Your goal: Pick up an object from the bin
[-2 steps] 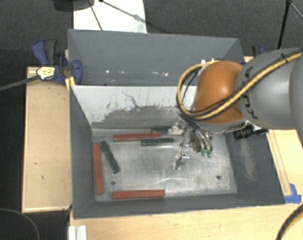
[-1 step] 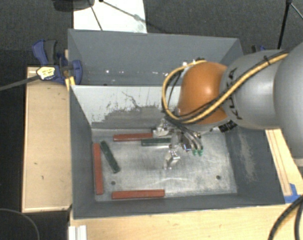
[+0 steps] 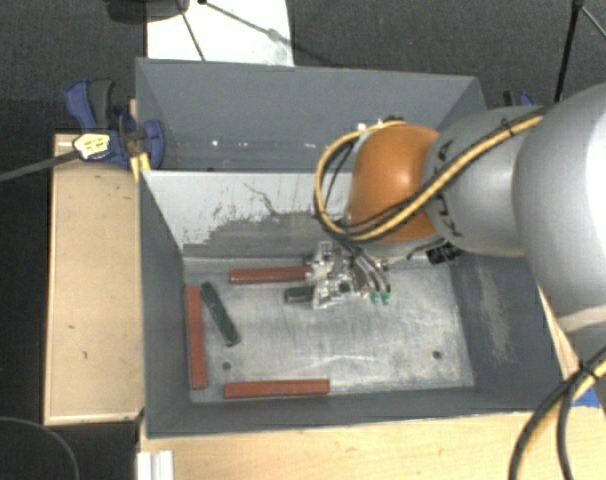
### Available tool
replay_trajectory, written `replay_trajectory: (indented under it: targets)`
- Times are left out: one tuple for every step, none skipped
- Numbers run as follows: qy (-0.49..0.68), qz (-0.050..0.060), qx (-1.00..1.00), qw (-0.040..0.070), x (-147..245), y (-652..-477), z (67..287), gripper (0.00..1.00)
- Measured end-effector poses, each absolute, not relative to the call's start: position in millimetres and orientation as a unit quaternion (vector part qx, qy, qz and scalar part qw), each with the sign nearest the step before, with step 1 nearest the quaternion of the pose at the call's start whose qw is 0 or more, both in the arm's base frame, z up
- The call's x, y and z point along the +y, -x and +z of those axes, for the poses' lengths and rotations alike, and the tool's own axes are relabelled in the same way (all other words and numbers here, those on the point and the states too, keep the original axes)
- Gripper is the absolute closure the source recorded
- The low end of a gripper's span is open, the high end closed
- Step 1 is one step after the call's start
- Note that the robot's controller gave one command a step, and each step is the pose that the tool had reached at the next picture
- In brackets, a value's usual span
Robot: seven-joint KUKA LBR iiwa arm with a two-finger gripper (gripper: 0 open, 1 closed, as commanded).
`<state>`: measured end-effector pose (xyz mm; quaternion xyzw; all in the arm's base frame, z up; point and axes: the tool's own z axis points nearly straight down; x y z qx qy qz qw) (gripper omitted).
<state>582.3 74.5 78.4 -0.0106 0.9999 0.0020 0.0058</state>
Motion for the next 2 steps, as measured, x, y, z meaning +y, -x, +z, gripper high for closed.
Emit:
replay_trajectory:
  targets:
    - [0.011, 0.002, 1.0, 0.006, 74.6, -582.3, 78.4, 1.0]
    - [0.021, 0.0, 1.0, 0.003, 72.1, -594.2, 233.4, 1.0]
